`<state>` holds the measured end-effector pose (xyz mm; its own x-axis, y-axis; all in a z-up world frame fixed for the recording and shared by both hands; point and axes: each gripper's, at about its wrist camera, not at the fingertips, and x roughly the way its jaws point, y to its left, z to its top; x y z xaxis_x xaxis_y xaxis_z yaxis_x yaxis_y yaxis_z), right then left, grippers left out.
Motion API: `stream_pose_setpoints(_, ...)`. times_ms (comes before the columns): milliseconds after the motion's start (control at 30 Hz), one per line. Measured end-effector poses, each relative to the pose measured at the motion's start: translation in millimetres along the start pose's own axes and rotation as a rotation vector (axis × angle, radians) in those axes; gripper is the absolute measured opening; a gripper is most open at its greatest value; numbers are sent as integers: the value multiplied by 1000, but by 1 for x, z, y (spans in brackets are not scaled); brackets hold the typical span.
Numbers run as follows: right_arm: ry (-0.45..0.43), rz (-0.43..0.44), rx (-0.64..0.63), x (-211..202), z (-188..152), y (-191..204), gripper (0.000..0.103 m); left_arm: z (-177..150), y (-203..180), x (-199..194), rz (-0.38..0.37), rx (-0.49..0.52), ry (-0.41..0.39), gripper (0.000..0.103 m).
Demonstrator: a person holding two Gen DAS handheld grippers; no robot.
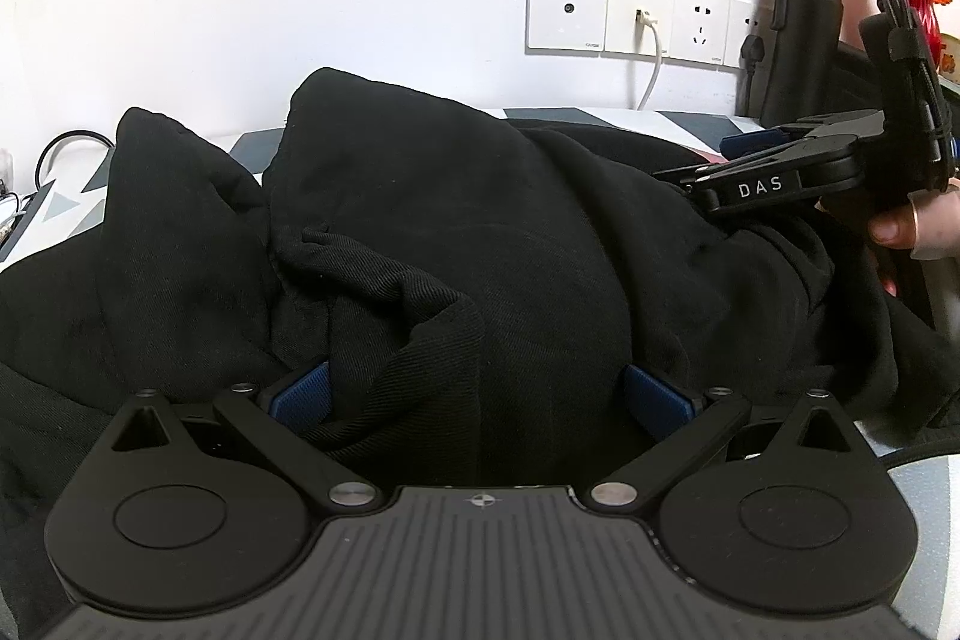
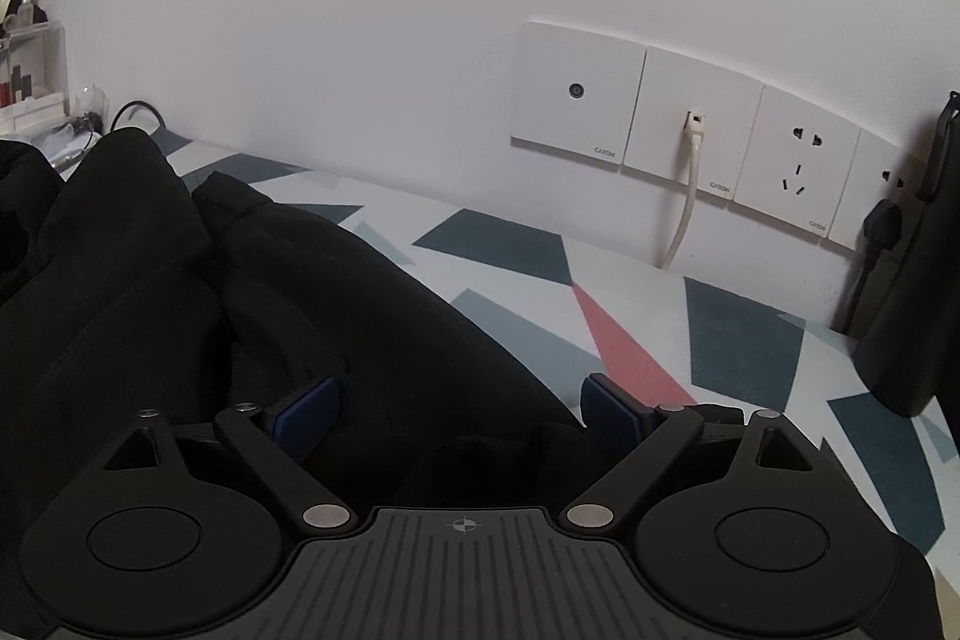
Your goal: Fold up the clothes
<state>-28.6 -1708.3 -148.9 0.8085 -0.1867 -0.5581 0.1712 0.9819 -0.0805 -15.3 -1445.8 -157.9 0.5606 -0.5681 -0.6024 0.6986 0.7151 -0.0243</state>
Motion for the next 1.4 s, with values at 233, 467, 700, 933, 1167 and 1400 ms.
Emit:
stream_pose_setpoints(233,-4,-29,-17,-1,0,3,92,0,0,0,-1,-1,0,103)
stream_pose_setpoints(467,2,-30,-1,2,0,1,98,0,-1,0,-2,-2,1,103)
stream_pose_setpoints(700,5,-56,-23,4,-1,5,102,1,-1,0,-4,-4,6,103)
stream_pose_setpoints(933,4,-58,-17,3,-1,6,102,1,-6,2,22,12,10,103)
stream_pose_setpoints(1167,2,-65,-25,3,-2,6,102,4,-2,4,15,5,19,103)
stream_pose_setpoints(1400,-12,-85,-65,-3,-6,12,102,6,-3,5,34,4,25,103)
